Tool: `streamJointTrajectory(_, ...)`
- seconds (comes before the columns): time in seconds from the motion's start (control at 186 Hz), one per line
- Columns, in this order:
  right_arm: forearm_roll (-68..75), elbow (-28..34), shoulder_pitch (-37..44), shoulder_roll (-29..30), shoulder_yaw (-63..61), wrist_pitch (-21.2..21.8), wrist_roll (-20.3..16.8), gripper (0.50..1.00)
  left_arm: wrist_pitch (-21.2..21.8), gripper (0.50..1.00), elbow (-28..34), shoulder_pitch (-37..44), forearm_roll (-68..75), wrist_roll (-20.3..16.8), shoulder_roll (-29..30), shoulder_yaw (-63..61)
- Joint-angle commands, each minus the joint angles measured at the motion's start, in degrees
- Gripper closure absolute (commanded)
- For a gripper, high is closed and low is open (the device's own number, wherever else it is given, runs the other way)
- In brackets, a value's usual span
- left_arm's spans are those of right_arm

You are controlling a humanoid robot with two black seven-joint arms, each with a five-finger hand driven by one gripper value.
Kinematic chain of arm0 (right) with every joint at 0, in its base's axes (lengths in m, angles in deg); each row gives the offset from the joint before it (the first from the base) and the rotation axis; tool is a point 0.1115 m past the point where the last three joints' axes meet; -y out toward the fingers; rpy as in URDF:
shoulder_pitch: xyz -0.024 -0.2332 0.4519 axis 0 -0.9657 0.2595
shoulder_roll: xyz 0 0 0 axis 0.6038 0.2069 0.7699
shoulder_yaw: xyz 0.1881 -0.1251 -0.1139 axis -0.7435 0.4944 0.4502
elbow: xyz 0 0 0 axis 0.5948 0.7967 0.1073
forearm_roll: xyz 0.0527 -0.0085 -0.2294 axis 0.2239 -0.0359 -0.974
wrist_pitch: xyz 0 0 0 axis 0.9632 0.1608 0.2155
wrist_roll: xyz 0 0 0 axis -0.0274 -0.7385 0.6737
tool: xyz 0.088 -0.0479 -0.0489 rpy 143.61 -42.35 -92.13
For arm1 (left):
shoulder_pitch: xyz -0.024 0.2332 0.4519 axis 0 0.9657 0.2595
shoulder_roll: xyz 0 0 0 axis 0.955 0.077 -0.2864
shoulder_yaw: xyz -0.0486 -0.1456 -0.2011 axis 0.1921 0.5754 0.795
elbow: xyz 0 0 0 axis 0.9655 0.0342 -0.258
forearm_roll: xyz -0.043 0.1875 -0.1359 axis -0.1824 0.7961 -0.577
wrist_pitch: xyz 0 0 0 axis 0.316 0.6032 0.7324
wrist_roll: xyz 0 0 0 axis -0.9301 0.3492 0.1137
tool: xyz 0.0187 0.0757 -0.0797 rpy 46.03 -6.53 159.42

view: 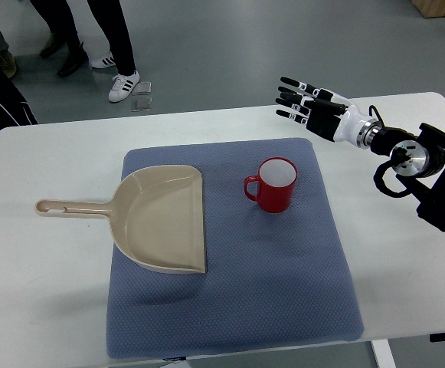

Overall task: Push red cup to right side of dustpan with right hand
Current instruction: 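Lower the right hand and rotate it palm-down toward the red mug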

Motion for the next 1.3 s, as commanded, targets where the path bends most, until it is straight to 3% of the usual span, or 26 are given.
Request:
streamJointTrajectory(0.0,0.0,0.0,-0.1,0.0,0.1,0.1,0.0,0.566,0.0,0.500,0.0,0.0,0.0,0.0,0.0,0.0)
streamJointTrajectory(0.437,-0.3,0.0,0.0,-0.9,-0.1,0.1,0.2,0.566,0.5,0.500,0.8,-0.2,0.0,0.0,0.0,-0.2)
streamJointTrajectory(0.814,-0.6,-0.1,-0.1,-6.0,-0.2,10.0,0.4,0.566,0.5,0.500,0.8,-0.2,0.0,0.0,0.0,-0.2)
streamJointTrajectory(1.072,-5.3,-0.6,-2.4,-10.3,-0.2,10.1,1.1,0.566,0.5,0.500,0.3,-0.2,0.0,0.0,0.0,-0.1)
streamJointTrajectory(1.148,-10.4,-1.3,-2.8,-11.0,-0.1,10.1,3.9,0.566,0.5,0.500,0.3,-0.2,0.0,0.0,0.0,-0.1)
streamJointTrajectory(1.293,-19.0,-1.6,-4.5,-12.5,0.0,10.1,13.1,0.566,0.5,0.500,0.6,-0.2,0.0,0.0,0.0,-0.1)
